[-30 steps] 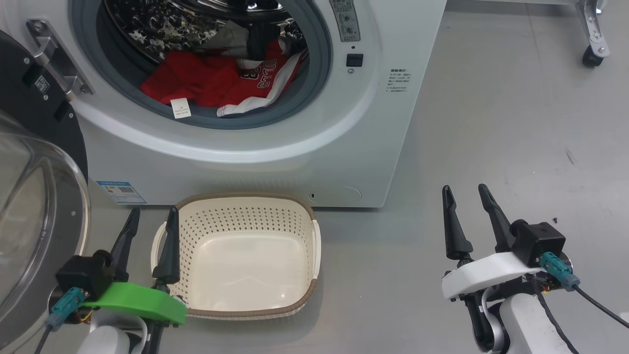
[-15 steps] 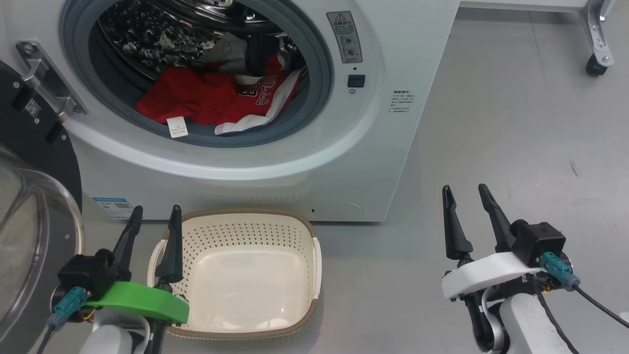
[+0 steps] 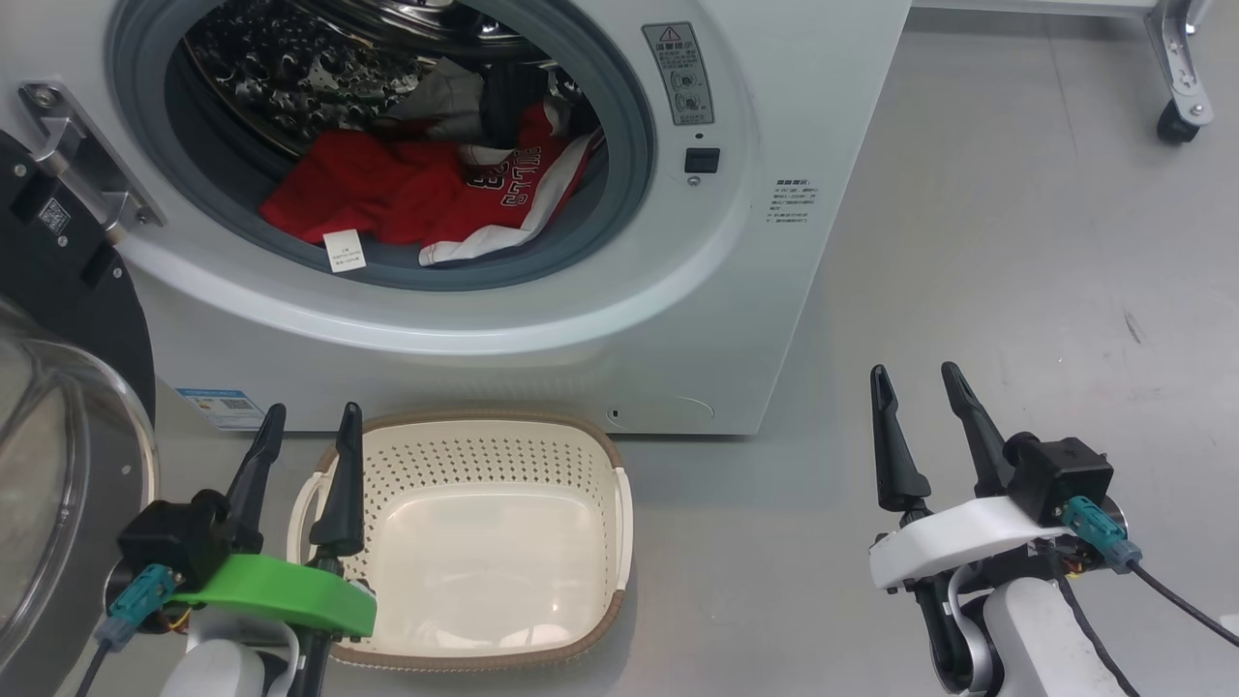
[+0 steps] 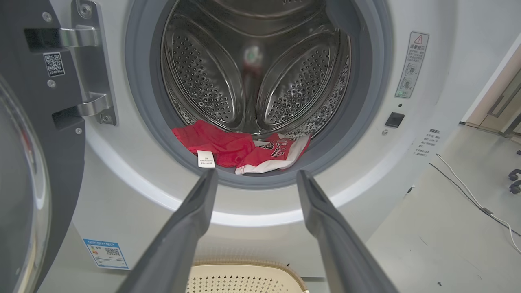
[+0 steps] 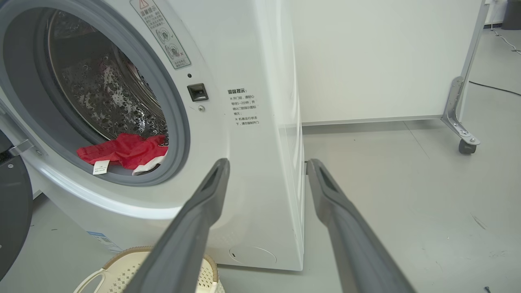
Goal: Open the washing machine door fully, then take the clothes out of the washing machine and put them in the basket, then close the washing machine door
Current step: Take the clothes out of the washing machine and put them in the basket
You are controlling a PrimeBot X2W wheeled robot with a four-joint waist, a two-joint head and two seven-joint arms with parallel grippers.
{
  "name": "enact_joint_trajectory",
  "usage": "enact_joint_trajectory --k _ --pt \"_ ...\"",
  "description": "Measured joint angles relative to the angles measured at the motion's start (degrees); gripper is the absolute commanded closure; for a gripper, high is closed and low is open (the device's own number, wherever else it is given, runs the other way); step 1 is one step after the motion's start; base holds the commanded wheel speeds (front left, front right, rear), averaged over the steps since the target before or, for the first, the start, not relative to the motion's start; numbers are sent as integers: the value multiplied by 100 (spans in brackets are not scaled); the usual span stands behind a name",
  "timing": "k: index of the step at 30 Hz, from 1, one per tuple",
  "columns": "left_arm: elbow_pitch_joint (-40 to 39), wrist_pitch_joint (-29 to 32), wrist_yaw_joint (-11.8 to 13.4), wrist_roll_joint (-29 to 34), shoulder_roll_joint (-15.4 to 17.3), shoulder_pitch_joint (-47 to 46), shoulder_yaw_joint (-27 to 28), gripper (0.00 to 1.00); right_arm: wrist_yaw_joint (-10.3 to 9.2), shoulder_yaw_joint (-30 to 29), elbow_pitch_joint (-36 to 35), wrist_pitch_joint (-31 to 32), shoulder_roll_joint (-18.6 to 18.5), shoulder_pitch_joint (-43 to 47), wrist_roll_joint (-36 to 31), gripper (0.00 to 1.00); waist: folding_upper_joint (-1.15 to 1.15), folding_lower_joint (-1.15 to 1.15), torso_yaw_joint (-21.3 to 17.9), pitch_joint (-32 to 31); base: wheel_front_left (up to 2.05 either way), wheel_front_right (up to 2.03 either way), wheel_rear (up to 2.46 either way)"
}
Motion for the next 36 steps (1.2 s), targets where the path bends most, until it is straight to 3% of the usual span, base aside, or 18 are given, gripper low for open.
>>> enact_joint_trajectory --k 36 --pt "-22 0 -1 43 19 1 -48 0 -3 59 8 0 0 -2 9 0 0 0 -50 63 0 0 0"
